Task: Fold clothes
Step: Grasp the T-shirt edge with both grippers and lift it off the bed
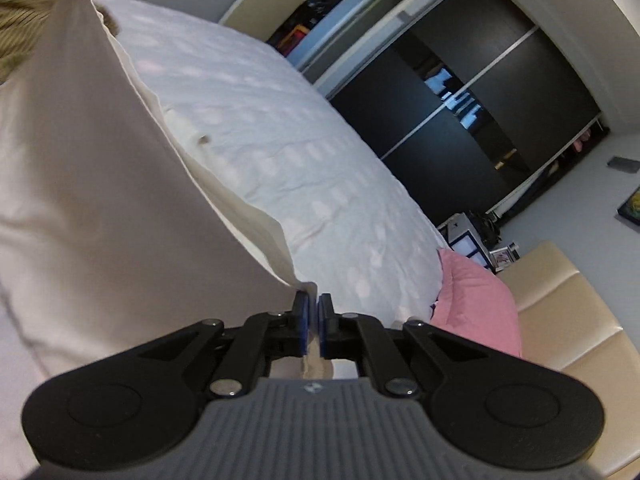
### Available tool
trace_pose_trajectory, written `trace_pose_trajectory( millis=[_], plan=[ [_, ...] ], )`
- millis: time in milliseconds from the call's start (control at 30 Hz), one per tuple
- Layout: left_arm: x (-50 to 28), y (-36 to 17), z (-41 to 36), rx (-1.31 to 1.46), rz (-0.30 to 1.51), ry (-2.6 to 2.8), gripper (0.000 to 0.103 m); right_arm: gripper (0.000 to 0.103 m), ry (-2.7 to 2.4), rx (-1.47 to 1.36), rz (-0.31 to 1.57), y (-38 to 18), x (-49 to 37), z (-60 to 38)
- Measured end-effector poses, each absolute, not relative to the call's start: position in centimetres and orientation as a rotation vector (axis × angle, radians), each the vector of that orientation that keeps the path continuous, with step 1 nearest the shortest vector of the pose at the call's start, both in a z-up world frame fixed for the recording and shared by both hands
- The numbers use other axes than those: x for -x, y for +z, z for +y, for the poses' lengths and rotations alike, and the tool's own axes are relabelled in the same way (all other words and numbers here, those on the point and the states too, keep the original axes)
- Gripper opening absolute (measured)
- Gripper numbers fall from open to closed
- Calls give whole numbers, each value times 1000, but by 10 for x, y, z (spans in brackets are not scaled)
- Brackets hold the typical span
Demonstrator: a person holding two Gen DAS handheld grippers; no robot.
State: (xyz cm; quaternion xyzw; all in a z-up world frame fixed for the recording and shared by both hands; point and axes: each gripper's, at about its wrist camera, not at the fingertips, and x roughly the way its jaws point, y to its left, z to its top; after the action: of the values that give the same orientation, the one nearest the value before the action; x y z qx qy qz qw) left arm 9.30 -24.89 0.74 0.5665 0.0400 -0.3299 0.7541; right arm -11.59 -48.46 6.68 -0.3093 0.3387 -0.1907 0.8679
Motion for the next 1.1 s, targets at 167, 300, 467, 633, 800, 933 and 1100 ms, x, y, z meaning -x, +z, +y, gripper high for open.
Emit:
trace_pose_trajectory(
  millis=[167,300,467,633,800,933,1100],
  plan=[
    [-122,2,-273,-1232,107,-703,1,5,-408,645,726,66,79,-508],
    [-145,-19,-294,-1268,136,-703,1,5,-404,625,767,52,47,-530],
    [-173,-62,-317,-1351,213,-746,1,5,-375,582,860,22,4,-557],
    [-195,-94,-328,-1394,241,-758,1,5,-357,563,934,-11,-24,-574],
    [-213,-88,-341,-1338,197,-721,0,5,-410,518,909,-10,-44,-596],
    [-228,-83,-354,-1290,189,-705,0,5,-448,479,875,-8,-61,-614],
    [-243,-98,-365,-1278,219,-691,0,5,-462,449,879,-23,-86,-632]
  ],
)
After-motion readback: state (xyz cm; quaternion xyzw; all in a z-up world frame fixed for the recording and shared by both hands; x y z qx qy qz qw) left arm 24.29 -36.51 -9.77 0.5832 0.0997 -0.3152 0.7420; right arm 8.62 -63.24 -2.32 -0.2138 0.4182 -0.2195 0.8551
